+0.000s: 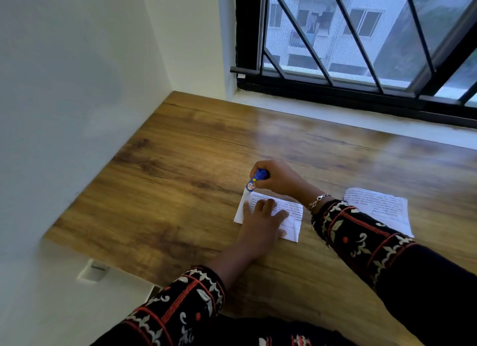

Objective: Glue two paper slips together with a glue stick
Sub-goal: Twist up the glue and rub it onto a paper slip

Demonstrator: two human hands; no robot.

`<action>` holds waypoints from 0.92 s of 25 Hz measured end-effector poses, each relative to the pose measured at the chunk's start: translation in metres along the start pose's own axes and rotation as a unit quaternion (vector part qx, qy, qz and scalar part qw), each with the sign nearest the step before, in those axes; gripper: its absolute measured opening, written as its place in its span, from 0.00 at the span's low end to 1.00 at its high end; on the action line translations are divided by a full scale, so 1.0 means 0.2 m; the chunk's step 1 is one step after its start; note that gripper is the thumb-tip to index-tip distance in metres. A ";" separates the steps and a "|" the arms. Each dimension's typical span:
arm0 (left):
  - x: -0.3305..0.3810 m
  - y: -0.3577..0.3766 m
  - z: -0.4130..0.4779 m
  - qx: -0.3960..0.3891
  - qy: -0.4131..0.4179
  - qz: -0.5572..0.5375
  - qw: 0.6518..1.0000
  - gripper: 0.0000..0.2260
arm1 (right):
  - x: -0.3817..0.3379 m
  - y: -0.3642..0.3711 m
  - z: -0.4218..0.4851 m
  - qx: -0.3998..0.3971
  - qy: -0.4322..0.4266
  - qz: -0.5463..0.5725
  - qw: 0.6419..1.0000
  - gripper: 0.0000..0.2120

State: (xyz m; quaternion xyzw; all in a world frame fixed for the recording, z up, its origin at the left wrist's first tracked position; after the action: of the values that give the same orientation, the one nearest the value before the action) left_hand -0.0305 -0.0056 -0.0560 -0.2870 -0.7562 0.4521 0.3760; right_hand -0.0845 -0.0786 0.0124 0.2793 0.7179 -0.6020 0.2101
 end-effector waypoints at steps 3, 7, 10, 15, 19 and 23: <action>0.00 0.00 0.00 0.000 -0.001 0.002 1.000 0.21 | 0.00 0.01 0.01 -0.005 0.001 0.000 1.000 0.07; 0.00 0.00 0.00 -0.001 -0.002 0.002 1.000 0.21 | 0.01 0.02 0.01 -0.013 0.003 0.007 1.000 0.08; 0.00 0.00 0.00 -0.004 -0.004 0.008 1.000 0.21 | 0.02 0.02 0.00 -0.014 0.003 0.002 1.000 0.07; 0.00 0.00 0.00 -0.002 -0.008 0.011 1.000 0.21 | 0.06 0.00 -0.03 -0.017 0.015 -0.005 1.000 0.07; 0.00 -0.01 -0.01 0.006 -0.007 0.000 1.000 0.21 | 0.11 -0.02 -0.07 -0.025 0.026 -0.014 0.999 0.08; 0.00 -0.02 -0.04 0.024 -0.012 -0.018 0.999 0.20 | 0.17 -0.03 -0.11 -0.028 0.042 -0.013 0.999 0.09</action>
State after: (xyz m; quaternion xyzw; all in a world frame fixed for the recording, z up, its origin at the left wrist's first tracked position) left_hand -0.0242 -0.0046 -0.0500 -0.2587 -0.7545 0.4673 0.3813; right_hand -0.1128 -0.0526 0.0000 0.2887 0.7462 -0.5723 0.1797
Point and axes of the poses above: each hand's wrist, its own z-axis towards the middle knuckle, its own y-axis out of the palm, x = y × z, the point moved 10 cm from there along z, towards the middle knuckle, and after that the axes turned 8 degrees about -x, right-handed, at the moved point
